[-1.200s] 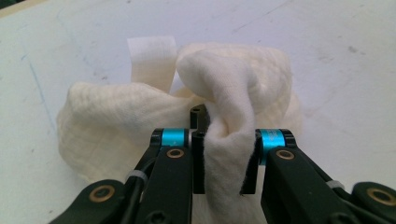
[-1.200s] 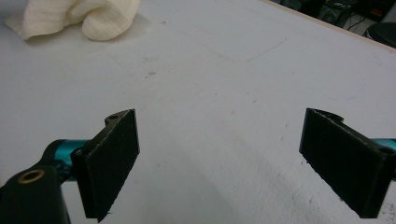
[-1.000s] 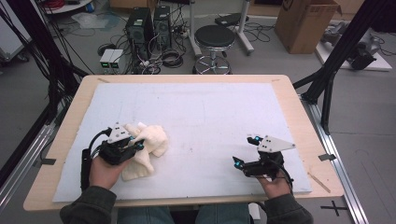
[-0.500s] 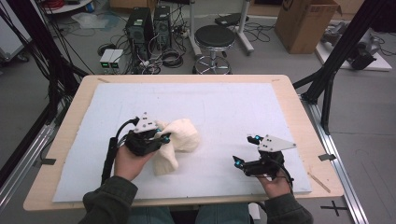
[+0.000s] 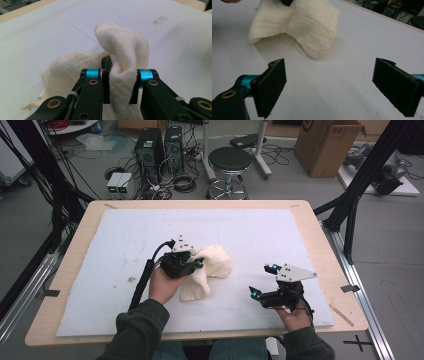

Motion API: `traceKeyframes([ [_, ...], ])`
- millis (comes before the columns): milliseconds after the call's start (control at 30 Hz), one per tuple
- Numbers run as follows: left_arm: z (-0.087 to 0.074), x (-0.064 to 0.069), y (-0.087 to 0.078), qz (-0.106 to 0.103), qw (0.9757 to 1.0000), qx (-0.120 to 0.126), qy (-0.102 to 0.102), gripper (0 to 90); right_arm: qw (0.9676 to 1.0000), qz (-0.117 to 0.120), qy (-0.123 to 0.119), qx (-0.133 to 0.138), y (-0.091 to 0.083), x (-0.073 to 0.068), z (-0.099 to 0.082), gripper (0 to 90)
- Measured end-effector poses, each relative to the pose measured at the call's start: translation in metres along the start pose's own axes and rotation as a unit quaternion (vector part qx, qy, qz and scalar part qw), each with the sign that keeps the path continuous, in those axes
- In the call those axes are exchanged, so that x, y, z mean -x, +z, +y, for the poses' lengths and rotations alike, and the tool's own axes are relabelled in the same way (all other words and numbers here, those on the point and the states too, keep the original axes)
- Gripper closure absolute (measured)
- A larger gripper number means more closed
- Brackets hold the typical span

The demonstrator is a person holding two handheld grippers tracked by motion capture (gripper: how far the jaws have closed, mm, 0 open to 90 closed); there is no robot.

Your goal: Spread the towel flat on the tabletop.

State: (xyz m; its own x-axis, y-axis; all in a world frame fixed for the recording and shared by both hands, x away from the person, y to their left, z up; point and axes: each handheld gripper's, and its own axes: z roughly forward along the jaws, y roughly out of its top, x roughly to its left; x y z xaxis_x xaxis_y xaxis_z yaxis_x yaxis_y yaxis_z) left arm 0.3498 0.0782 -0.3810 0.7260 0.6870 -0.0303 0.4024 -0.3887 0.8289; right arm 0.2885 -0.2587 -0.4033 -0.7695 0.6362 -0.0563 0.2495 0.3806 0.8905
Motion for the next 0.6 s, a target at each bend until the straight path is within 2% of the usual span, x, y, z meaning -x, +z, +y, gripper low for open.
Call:
traceKeyframes([
  [67, -0.002, -0.003, 0.011, 0.001, 0.9999, -0.006, 0.009, 78.2, 1.0, 0.001, 0.0, -0.002, 0.0, 0.0, 0.0, 11.3],
  [167, -0.006, -0.006, 0.026, -0.002, 0.9996, -0.026, 0.006, 75.3, 1.0, 0.004, -0.002, -0.001, 0.002, 0.001, 0.0, 11.3],
  [300, -0.009, -0.008, 0.038, -0.007, 0.9993, -0.037, 0.005, 69.6, 1.0, 0.006, -0.001, -0.002, 0.003, 0.001, -0.001, 11.3],
  [400, -0.009, -0.01, 0.039, -0.009, 0.9992, -0.039, 0.002, 58.3, 0.9999, 0.009, 0.001, -0.007, 0.004, 0.001, -0.002, 11.3],
  [467, -0.008, -0.011, 0.035, -0.009, 0.9995, -0.031, 0.0, 51.6, 0.9999, 0.009, 0.0, -0.006, 0.004, 0.001, -0.002, 11.3],
  [500, -0.007, -0.012, 0.033, -0.009, 0.9996, -0.027, -0.001, 45.0, 0.9999, 0.01, 0.001, -0.006, 0.004, 0.001, -0.002, 11.3],
  [600, -0.005, -0.013, 0.024, -0.012, 0.9998, -0.016, 0.003, 40.5, 0.9999, 0.009, 0.0, -0.007, 0.004, 0.0, -0.002, 11.3],
])
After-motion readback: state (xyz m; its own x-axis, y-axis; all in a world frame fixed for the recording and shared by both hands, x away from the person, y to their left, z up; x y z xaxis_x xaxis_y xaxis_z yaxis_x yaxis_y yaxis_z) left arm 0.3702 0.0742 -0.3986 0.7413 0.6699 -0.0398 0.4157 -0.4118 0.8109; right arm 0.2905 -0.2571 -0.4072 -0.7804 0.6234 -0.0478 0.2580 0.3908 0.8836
